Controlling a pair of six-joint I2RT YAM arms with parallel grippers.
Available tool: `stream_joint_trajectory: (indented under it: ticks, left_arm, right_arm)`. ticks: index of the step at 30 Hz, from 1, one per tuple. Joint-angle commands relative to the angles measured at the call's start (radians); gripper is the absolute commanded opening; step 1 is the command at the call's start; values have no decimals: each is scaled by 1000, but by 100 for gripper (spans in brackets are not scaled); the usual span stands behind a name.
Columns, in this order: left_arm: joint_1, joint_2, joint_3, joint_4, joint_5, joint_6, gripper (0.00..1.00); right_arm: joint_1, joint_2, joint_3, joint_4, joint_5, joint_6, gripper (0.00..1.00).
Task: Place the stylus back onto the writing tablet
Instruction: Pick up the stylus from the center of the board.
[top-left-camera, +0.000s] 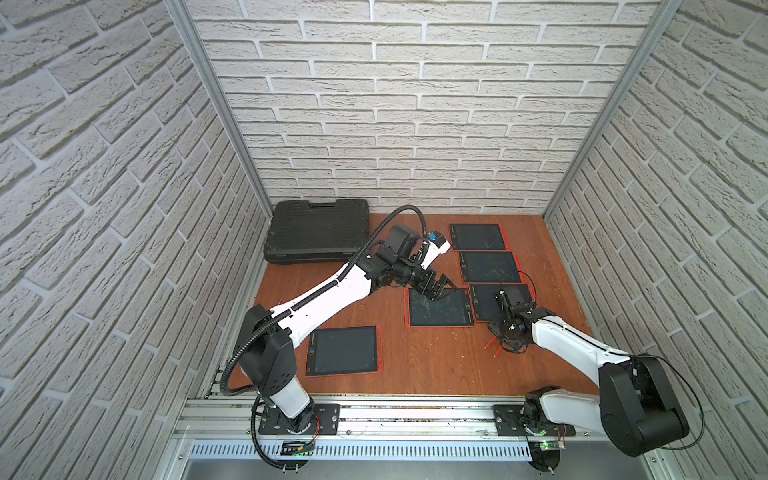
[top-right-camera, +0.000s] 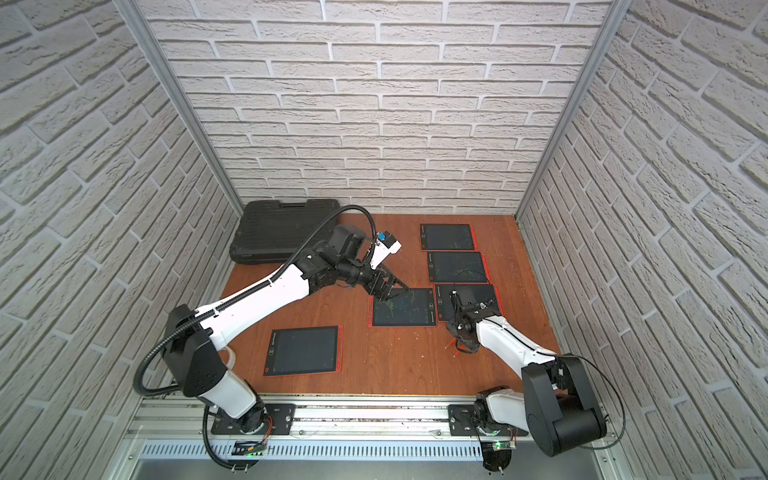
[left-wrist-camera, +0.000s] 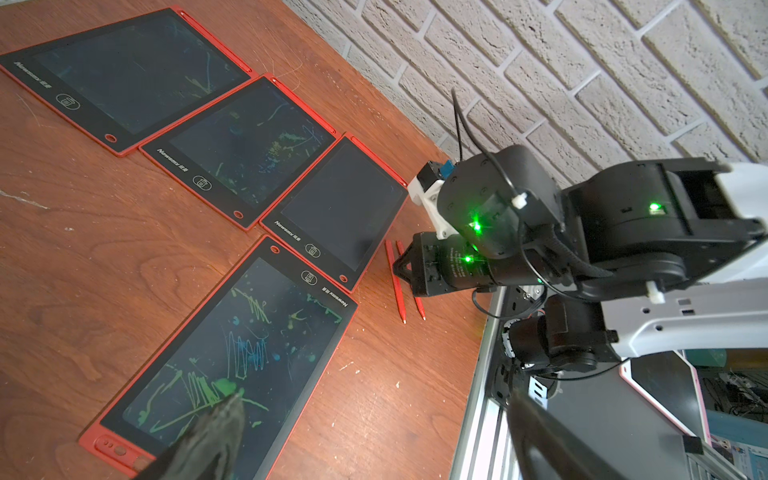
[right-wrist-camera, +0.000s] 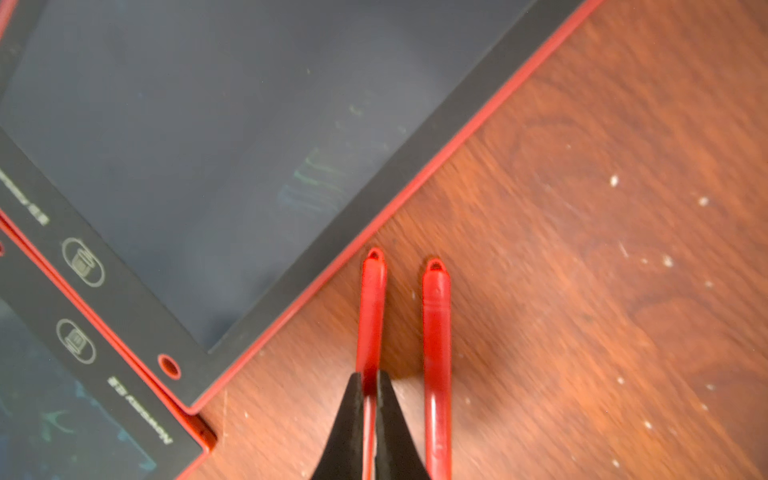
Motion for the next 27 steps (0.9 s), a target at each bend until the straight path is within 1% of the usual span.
stream_joint_trajectory:
  ticks: [1,7,16,27]
  left_arm:
    - [-6,10,14,4,-3,14,98]
    - [-6,10,15,0,-5,16,98]
    - [-6,5,18,-5,-9,18,98]
    - [-6,6,19,-9,-12,21,98]
  right_arm:
    - [26,-33,-2,-26,41,-33,10]
    - [54,9,26,-33,49,-51,10]
    - [65,46,34,-74,100,-5,12]
    - [65,85,30,-48,76,-13,16]
